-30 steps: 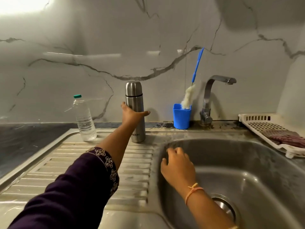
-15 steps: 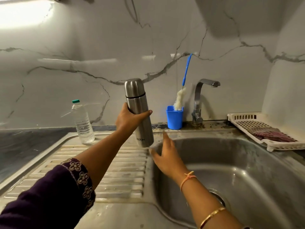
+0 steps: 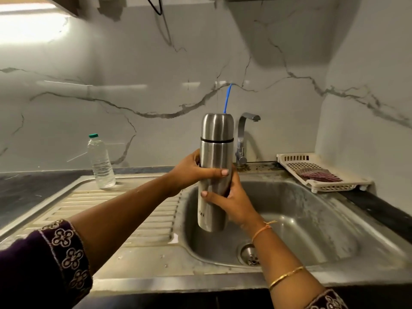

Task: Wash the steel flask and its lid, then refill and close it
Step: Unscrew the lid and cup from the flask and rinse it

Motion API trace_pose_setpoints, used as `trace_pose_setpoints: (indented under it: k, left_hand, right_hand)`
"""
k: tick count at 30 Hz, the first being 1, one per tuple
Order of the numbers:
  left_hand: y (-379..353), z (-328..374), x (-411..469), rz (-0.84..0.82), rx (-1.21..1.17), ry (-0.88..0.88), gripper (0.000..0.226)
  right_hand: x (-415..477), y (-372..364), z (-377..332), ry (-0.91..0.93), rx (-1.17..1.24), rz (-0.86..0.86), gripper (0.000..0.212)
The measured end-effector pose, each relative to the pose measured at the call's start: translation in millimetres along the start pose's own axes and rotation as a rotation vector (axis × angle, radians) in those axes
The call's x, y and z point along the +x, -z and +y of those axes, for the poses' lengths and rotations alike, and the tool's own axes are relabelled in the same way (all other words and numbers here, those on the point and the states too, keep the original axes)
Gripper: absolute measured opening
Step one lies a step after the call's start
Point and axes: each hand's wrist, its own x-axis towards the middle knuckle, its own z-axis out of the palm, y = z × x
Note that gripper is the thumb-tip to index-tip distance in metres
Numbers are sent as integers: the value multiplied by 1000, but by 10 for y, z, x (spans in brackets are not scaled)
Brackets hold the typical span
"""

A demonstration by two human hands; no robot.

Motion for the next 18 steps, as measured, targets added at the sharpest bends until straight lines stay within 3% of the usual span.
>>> trace_pose_setpoints:
  k: [4,9,18]
  left_hand:
    - [-31,117,6,2,-28,18,59]
    - [115,352,137,166,-300,-4,89]
    - [6,455,244,178,-303,113,60]
  right_hand:
    - [-37,33,-44,28,-4,51,72]
    - [-56,-23,-84,49,-29,29,69]
    - [-55,2,-90,34,-33,116,66]
